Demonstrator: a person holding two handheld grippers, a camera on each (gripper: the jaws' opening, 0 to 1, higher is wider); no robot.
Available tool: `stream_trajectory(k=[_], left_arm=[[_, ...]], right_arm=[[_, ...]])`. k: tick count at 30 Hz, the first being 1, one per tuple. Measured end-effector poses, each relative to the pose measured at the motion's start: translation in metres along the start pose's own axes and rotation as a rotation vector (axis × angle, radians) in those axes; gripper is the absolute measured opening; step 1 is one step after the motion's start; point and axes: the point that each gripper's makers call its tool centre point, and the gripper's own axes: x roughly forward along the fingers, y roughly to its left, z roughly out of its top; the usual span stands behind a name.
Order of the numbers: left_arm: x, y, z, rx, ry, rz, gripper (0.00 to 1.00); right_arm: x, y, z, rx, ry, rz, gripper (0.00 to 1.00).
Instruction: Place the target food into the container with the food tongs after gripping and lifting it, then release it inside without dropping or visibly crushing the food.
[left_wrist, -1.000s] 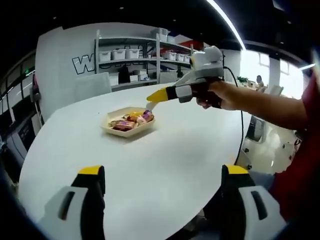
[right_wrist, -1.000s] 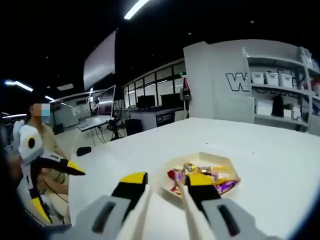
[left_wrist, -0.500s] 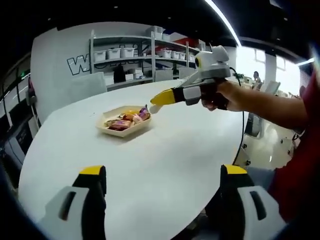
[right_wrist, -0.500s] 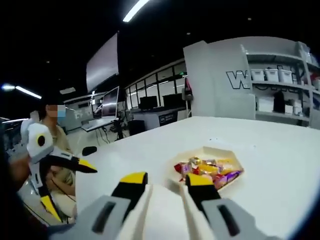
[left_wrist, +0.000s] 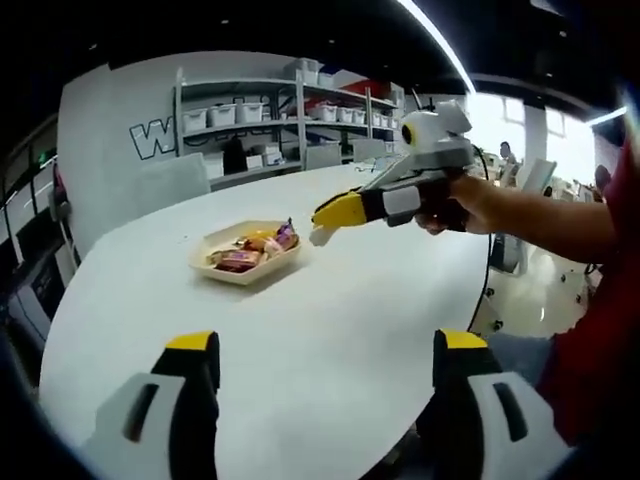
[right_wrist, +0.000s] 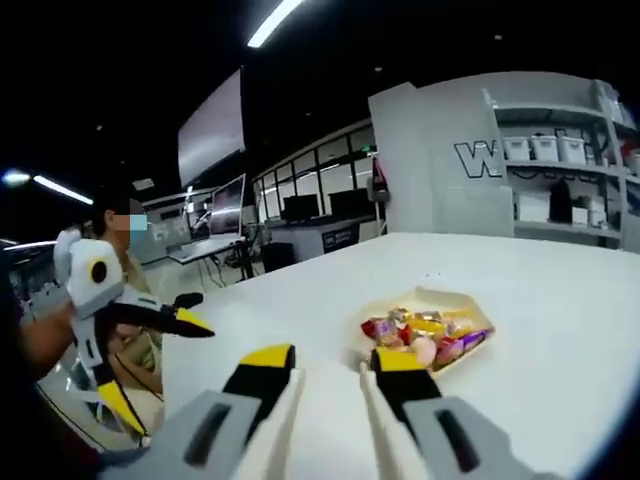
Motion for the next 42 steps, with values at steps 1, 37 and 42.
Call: stream_trajectory(k=[1, 37, 42], left_arm=[[0.001, -0.001, 0.000, -0.005, -0.002, -0.005, 0.86], [0.017, -0.019, 0.015, -0.071, -0.180, -0.230, 0.41], [0.018, -0.023, 0.019, -0.086, -0.196, -0.267, 0.39]], right_arm=[[-0.001, 0.001, -0.002, -0.006, 0.004, -0.002, 0.25], [-0.013, 0.072, -0.018, -0.007, -0.020, 0.240, 0.25], [-0.013, 0.079, -0.019, -0.003, -0.019, 0.271, 0.25]])
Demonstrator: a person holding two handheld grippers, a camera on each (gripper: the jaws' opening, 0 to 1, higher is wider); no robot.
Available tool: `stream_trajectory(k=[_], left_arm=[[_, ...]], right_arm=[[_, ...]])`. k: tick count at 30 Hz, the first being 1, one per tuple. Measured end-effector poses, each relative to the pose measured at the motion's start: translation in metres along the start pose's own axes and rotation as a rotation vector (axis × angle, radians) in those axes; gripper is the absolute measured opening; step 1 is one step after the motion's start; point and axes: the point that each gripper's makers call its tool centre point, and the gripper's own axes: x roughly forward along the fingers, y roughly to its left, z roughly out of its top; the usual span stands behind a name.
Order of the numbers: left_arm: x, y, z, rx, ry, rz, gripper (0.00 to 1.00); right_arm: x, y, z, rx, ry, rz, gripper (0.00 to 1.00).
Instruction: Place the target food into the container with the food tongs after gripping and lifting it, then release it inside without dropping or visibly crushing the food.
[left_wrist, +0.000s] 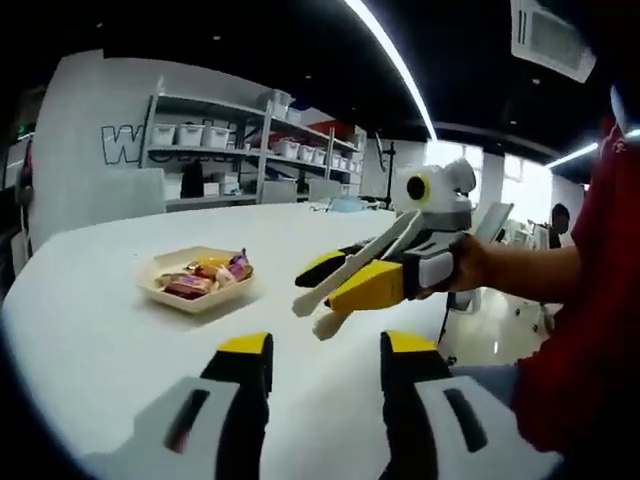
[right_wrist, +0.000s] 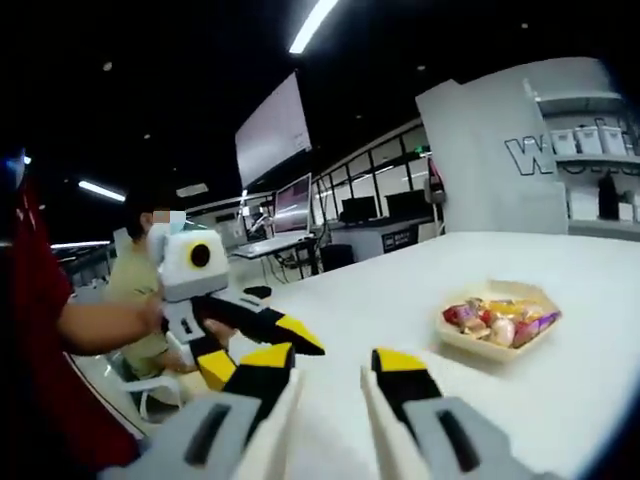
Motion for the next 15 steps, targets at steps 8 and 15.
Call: stream_trajectory(k=[8, 15], left_arm=[[0.003, -0.005, 0.002, -0.007, -0.016, -0.026, 0.32], [0.006, -0.005, -0.001, 0.006, 0.006, -0.018, 0.30]], right_arm=[[0.002, 0.008, -0.001, -0.002, 0.006, 0.025, 0.25], [0.007, 0.015, -0.003, 0.002, 0.016, 0.039, 0.25]])
